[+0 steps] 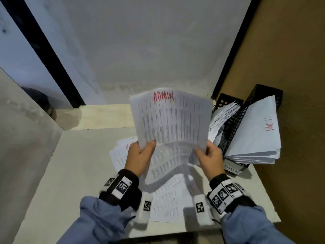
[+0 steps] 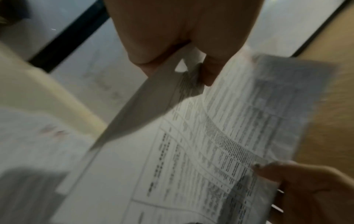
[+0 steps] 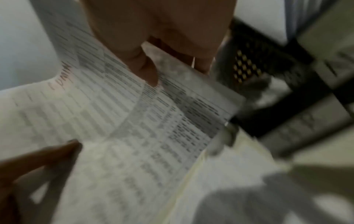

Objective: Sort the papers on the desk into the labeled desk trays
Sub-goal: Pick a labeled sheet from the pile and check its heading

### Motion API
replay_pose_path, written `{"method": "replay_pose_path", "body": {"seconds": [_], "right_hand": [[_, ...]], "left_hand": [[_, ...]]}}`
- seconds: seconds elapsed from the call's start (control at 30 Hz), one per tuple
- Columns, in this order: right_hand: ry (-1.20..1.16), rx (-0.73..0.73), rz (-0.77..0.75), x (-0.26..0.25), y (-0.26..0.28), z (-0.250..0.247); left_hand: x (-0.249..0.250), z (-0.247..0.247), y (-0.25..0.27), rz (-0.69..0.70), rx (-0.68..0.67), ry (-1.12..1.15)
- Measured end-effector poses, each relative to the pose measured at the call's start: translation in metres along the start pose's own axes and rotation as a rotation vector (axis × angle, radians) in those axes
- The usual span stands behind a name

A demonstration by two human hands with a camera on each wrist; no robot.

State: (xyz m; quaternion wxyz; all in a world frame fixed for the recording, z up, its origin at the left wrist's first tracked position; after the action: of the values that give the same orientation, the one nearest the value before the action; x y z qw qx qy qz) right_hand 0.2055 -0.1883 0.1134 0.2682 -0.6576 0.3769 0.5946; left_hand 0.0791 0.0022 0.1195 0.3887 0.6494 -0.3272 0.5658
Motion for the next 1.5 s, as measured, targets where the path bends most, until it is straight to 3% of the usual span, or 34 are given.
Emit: {"method": "replay_pose_path", "body": {"seconds": [0.07, 0.17, 0.2, 0.27, 0.33, 0.43, 0.57, 0.7, 0.87, 1.07, 1.17, 1.23, 1.33, 1.4, 1.5], "right_hand": [[0.182, 0.131, -0.138, -0.026, -0.003, -0.043], [0.582, 0.536, -0.274, -0.057, 0.011, -0.117], [0.633, 0.639, -0.216, -0.057, 0.015, -0.14], [0.57, 0.72, 0.086, -0.027, 0.015, -0.184], [0.408, 0.686, 0.361, 0.01, 0.017, -0.207], [0.244, 0.607, 0.481, 0.037, 0.02, -0.214], [0.152, 0.559, 0.428, 0.049, 0.016, -0.22], [0.18, 0.496, 0.282, 0.035, 0.01, -0.216], [0.177, 0.444, 0.078, 0.005, 0.006, -0.212], [0.329, 0.409, -0.016, -0.038, -0.003, -0.219], [0.394, 0.434, -0.05, -0.059, -0.002, -0.221], [0.501, 0.443, -0.04, -0.066, -0.002, -0.22], [0.649, 0.42, 0.125, -0.049, -0.007, -0.213], [0.664, 0.39, 0.233, -0.031, -0.008, -0.209], [0.627, 0.393, 0.279, -0.02, -0.008, -0.209]], "left_hand": [[0.04, 0.018, -0.007, 0.099, -0.044, -0.042], [0.084, 0.049, -0.016, 0.226, -0.097, -0.076], [0.095, 0.062, -0.017, 0.268, -0.115, -0.1], [0.115, 0.089, -0.019, 0.349, -0.136, -0.162], [0.131, 0.119, -0.02, 0.425, -0.14, -0.237], [0.138, 0.163, -0.027, 0.489, -0.193, -0.336], [0.135, 0.206, -0.036, 0.525, -0.197, -0.448], [0.128, 0.243, -0.039, 0.529, -0.219, -0.497], [0.093, 0.281, -0.051, 0.388, -0.313, -0.588], [0.058, 0.296, -0.068, 0.282, -0.336, -0.591], [0.035, 0.309, -0.075, 0.2, -0.449, -0.595], [0.01, 0.319, -0.079, 0.089, -0.567, -0.633], [-0.02, 0.325, -0.081, -0.05, -0.691, -0.7], [-0.027, 0.323, -0.082, -0.076, -0.708, -0.742], [-0.028, 0.317, -0.081, -0.059, -0.729, -0.754]]}}
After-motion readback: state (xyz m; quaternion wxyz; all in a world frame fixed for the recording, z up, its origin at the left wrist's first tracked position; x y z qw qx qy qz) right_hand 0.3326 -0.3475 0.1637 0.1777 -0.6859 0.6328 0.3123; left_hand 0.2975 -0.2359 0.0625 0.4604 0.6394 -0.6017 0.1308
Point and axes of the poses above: each hand's wrist, its own y-axis away from the middle knuckle, its own z-axis out of the palm, x = y × z, the point moved 9 cm from there along -y, towards the middle knuckle, and after that the axes turned 12 degrees about -x, right-handed, at the moved point
